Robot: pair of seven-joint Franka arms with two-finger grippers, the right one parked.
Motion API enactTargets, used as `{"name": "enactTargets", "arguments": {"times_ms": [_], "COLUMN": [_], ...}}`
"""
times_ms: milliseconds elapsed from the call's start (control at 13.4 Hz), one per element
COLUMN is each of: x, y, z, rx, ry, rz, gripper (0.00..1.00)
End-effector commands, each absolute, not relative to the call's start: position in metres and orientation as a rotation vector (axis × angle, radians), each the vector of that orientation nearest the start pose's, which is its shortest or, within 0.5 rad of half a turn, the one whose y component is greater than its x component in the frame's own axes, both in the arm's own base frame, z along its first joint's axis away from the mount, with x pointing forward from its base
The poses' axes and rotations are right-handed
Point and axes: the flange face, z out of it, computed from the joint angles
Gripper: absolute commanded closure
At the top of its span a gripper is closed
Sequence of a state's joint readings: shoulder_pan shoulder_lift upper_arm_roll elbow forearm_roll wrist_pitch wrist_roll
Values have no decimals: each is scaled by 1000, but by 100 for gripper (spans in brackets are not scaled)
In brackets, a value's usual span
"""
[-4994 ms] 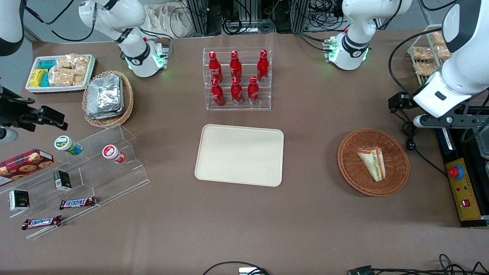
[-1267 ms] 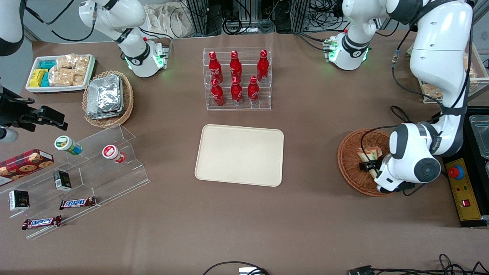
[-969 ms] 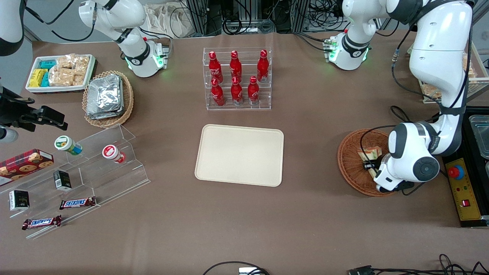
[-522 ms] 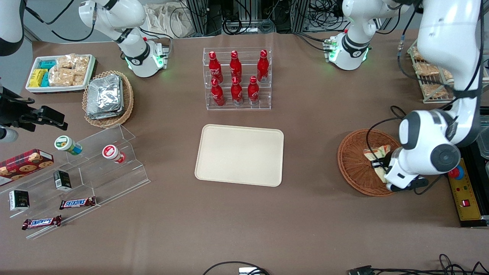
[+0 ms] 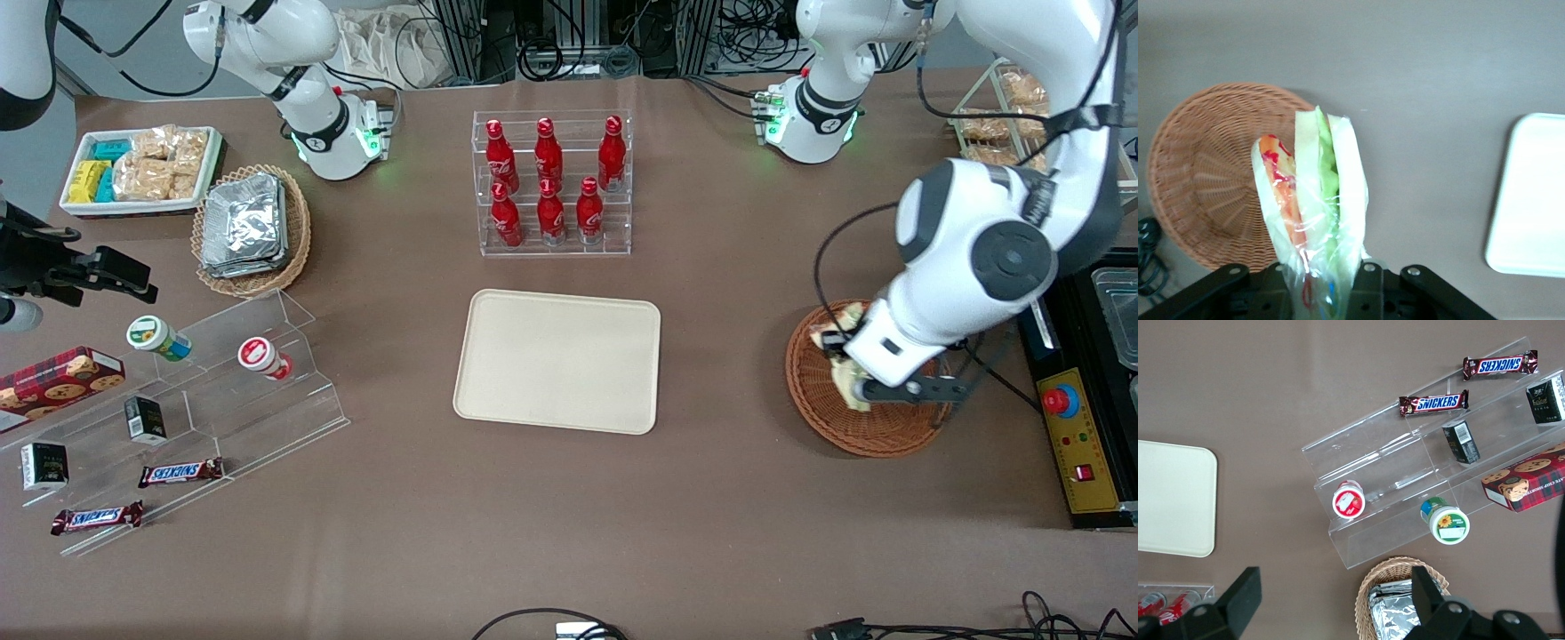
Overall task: Place sandwich from basket to tray
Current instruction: 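Carry the sandwich over the cream tray and lower it onto it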
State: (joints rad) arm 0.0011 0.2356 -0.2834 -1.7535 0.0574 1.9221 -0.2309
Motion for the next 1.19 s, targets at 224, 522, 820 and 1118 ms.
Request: {"name": "enactTargets", "arguments": {"times_ms": [224, 522, 820, 1118], "x": [578, 573, 562, 553], "y": [-281, -346, -382, -403], "z": [414, 379, 307, 265], "rx": [-3166, -3187, -3167, -3136], "ry": [340, 325, 356, 398], "rz": [132, 208, 353, 324], "gripper": [93, 93, 94, 94]}}
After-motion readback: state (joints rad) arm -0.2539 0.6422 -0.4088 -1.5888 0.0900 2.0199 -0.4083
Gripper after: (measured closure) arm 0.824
